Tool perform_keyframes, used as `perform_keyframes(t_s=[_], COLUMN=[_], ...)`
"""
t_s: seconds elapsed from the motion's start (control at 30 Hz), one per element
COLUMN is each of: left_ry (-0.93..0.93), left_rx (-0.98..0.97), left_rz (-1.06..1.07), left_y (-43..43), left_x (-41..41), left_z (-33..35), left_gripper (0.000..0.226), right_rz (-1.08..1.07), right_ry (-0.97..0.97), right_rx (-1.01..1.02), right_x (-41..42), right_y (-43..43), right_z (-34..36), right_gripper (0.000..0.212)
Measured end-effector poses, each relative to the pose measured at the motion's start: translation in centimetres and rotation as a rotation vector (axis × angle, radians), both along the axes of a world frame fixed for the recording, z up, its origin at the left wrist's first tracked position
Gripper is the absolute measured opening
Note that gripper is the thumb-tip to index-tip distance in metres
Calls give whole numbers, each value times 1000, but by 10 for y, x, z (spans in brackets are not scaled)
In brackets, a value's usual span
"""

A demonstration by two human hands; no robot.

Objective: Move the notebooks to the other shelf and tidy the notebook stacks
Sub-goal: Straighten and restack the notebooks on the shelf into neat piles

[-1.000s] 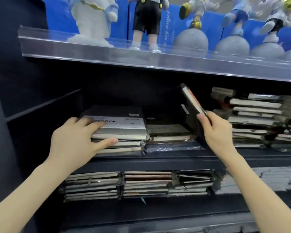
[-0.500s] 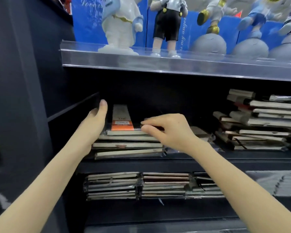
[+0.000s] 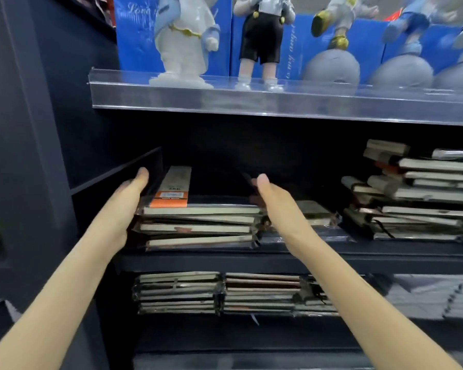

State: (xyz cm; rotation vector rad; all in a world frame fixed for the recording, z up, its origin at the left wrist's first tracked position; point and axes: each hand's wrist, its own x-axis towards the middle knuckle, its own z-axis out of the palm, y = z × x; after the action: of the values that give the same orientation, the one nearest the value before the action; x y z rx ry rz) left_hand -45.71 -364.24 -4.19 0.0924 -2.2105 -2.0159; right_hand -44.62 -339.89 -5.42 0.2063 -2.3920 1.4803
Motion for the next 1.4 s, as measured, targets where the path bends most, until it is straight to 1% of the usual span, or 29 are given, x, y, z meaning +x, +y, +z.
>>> perform_keyframes(t_s=[0.03,0.07,0.1,0.13,0.17,0.2,0.27,0.33,0.37,0.43,0.5,0.57,0.7,0.8,0.83,0.87,0.93,0.97,1.0,1.03,1.1,1.13,1.2,1.23,1.27,1.3,1.33,1.37,1.4], left_ry=[92,227,405,568,694,799,926,945,923,863,786,800,959,1103,1113,1109,1100,1082,1028,926,645,526,292,179,91,42,27,29,38], left_rx=[-232,-480,-676,-812,-899,-962,-1164,-1364,-1429,-1503,-1522,-1481,-1298,-1049,-967,-928,-978,-1020,-1036,-1011,-876,-808,-628,-504,-371,-257,-180,-125,-97], left_rz=[101,195,265,281,247,172,44,-15,-33,-55,-62,-45,-18,99,121,124,76,8,-65,-122,-157,-163,-244,-307,-357,-372,-355,-326,-301], left_y=[1,7,18,31,48,60,82,97,101,101,98,100,116,139,147,154,167,174,181,187,200,206,216,220,224,228,232,235,237], left_x=[6,13,23,32,43,43,37,27,21,13,9,14,27,44,50,54,56,55,54,55,60,63,68,70,72,74,75,76,77], left_z=[0,0,1,3,7,5,-3,-8,-9,-12,-14,-16,-18,-23,-25,-27,-31,-34,-36,-37,-39,-41,-44,-45,-47,-49,-52,-55,-58], left_gripper=[69,63,57,54,53,54,55,58,59,59,57,56,53,39,36,35,42,49,55,62,72,73,66,64,63,64,64,67,69], right_rz=[-28,-90,-175,-244,-269,-245,-167,-170,-205,-286,-317,-312,-324,-371,-378,-384,-392,-395,-396,-397,-404,-409,-367,-302,-230,-183,-206,-291,-411], right_ry=[-3,13,21,-4,-56,-106,-137,-66,-12,114,233,279,300,335,346,355,354,348,343,346,366,369,326,273,213,176,174,211,230], right_rx=[-24,-2,79,226,396,543,722,825,859,866,787,699,544,478,466,468,502,516,520,518,498,494,494,469,397,295,220,192,227], right_x=[2,1,-1,-5,-8,-11,-13,-8,-3,5,11,14,19,32,37,43,51,54,57,61,72,77,85,89,93,96,99,100,100], right_y=[16,36,56,76,93,107,123,129,132,137,146,153,161,167,169,171,175,177,178,180,183,186,195,201,206,210,214,217,219], right_z=[0,-2,-5,-9,-13,-18,-27,-32,-35,-39,-44,-47,-44,-39,-38,-37,-39,-40,-43,-46,-50,-51,-54,-55,-54,-53,-53,-54,-56], right_gripper=[56,55,53,51,50,50,54,59,59,52,42,33,25,20,20,20,20,21,22,22,24,26,30,33,36,39,42,47,53])
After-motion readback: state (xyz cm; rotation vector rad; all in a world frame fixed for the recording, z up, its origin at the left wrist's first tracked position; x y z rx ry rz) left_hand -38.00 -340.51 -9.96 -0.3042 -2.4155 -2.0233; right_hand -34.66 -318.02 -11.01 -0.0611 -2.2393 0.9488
